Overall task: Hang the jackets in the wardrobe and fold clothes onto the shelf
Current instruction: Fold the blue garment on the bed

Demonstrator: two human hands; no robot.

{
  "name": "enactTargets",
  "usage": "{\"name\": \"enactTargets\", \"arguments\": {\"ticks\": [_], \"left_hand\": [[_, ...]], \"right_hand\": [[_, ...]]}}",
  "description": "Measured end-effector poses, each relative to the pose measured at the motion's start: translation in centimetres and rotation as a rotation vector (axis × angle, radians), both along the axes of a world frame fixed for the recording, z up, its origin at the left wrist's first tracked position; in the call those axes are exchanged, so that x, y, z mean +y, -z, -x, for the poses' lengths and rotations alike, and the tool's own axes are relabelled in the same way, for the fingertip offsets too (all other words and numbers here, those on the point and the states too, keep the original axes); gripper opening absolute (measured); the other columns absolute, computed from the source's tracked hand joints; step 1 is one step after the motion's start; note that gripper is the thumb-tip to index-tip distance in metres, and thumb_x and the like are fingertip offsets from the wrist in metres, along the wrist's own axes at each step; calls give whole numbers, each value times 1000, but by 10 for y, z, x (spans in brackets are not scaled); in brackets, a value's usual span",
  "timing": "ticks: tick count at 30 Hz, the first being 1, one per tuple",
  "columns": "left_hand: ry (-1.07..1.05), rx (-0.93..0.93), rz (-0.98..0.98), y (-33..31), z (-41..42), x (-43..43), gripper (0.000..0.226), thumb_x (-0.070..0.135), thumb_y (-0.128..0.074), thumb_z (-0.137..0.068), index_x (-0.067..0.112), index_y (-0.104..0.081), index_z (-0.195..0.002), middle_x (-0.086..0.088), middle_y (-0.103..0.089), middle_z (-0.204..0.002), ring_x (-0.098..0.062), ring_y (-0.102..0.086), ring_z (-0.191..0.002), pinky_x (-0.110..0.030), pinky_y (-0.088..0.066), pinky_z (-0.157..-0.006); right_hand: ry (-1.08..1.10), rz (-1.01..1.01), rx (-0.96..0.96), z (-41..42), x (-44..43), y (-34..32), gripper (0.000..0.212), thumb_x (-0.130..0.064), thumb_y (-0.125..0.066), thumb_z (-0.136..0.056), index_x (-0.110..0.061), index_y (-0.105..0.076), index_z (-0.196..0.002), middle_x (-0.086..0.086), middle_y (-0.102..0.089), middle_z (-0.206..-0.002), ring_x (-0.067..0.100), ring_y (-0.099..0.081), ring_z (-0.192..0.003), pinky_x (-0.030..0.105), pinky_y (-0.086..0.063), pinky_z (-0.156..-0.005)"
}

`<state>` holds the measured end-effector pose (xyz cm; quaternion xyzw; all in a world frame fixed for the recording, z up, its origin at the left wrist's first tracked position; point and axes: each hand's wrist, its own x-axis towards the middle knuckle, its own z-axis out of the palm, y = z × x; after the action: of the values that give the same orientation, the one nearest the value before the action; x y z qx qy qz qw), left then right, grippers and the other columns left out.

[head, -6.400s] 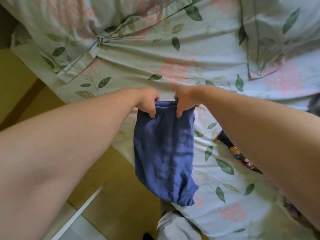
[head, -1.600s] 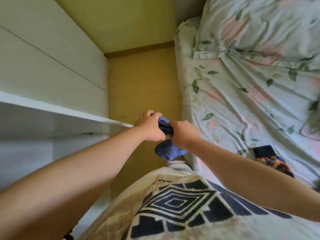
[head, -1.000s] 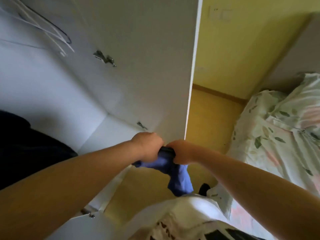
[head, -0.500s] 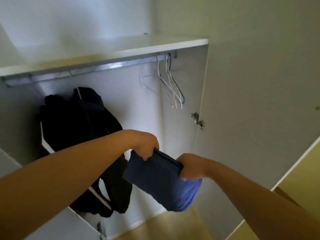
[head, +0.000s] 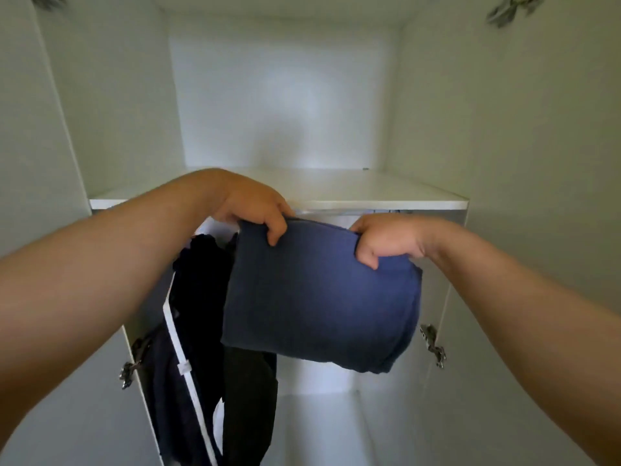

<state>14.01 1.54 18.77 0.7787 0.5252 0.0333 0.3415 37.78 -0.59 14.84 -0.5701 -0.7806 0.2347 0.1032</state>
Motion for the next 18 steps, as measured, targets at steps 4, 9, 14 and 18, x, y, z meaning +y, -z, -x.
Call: {"name": "enactTargets", "arguments": {"ticks": [4,9,14,18], "left_hand": [[-108,-160,44,-35,19,8,41,-1,-55,-69,-4,-68,-107,-18,-72,-95,-27,-70,-80,-28,-57,-63],[-207,-336,70,-67,42,44,51,6,-56,-57,-6,-65,-105,-19,-71,-97,-30,-71,-78,-32,-58,-65],[-215,-273,-253,-119,61,101,36,10,-60,-62,3,-69,-97,-10,-70,-93,-24,-66,-80,-29,-51,-68],[-175,-151,-707,-154,73,159,18,4,-61,-76,0,-68,-93,-4,-63,-83,-23,-57,-80,-30,-45,-67]], "right_hand": [[-36,51,180,12,10,-43,48,-1,-52,-40,4,-72,-83,14,-64,-74,32,-64,-68,38,-48,-70],[-24,26,239,28,45,-93,57,0,-49,-40,16,-64,-92,16,-60,-74,34,-60,-72,30,-44,-66],[56,-190,166,54,107,-154,51,-6,-51,-39,5,-66,-86,14,-59,-75,31,-57,-71,27,-42,-63],[124,-563,-95,75,159,-190,24,-6,-52,-64,-9,-67,-82,7,-68,-80,28,-62,-73,27,-43,-61]]}}
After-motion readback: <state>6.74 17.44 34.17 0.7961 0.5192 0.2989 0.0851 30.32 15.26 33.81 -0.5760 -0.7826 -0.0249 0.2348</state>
